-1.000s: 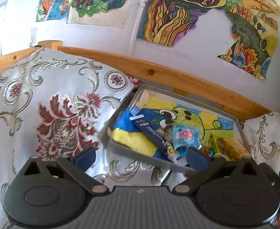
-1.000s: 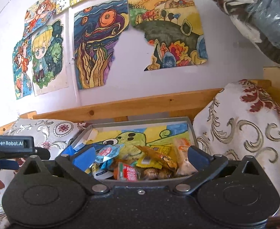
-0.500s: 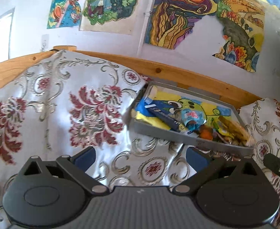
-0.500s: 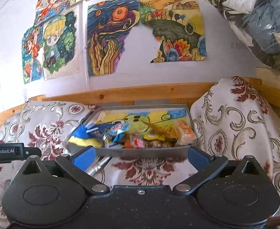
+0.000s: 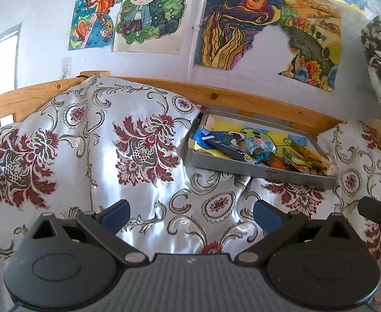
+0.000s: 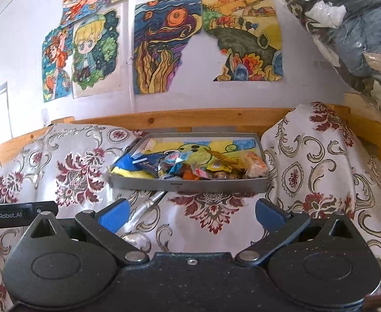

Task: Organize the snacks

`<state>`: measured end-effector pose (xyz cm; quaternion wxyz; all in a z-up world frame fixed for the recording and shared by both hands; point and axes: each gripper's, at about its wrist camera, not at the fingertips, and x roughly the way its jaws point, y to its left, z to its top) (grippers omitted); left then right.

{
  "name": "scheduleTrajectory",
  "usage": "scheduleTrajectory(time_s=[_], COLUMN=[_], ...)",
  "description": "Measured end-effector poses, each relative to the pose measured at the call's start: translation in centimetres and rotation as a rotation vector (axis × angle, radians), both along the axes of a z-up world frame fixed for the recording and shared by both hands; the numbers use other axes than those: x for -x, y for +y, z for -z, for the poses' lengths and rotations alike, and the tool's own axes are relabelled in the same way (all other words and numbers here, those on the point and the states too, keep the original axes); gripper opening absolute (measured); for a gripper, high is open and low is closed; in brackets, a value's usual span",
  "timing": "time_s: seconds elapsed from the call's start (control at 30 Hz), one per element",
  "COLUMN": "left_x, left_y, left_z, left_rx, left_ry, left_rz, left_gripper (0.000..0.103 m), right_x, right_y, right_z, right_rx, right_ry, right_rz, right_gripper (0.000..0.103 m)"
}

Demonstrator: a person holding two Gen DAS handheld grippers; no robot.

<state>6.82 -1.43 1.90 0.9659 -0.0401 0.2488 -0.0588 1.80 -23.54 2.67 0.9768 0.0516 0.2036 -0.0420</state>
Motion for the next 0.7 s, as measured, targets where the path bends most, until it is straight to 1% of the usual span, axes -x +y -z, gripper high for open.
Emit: scheduleTrajectory(time_s=[0.27, 0.7], left_x=[1.6, 2.3], left_y=[1.2, 2.9], left_z=[0.8, 1.7], left_rx=[-0.004, 0.026], left_ry=[-0.011, -0.009], left_rz=[-0.006, -0.031], left_gripper=[0.102, 0.102], right_x=[1.5, 1.5], right_y=[1.7, 2.4], right_z=[0.1, 0.6], right_rx=[0.039, 0.056], right_ry=[0.02, 0.067], right_rz=[-0.012, -0.022], right_gripper=[0.102, 0.102])
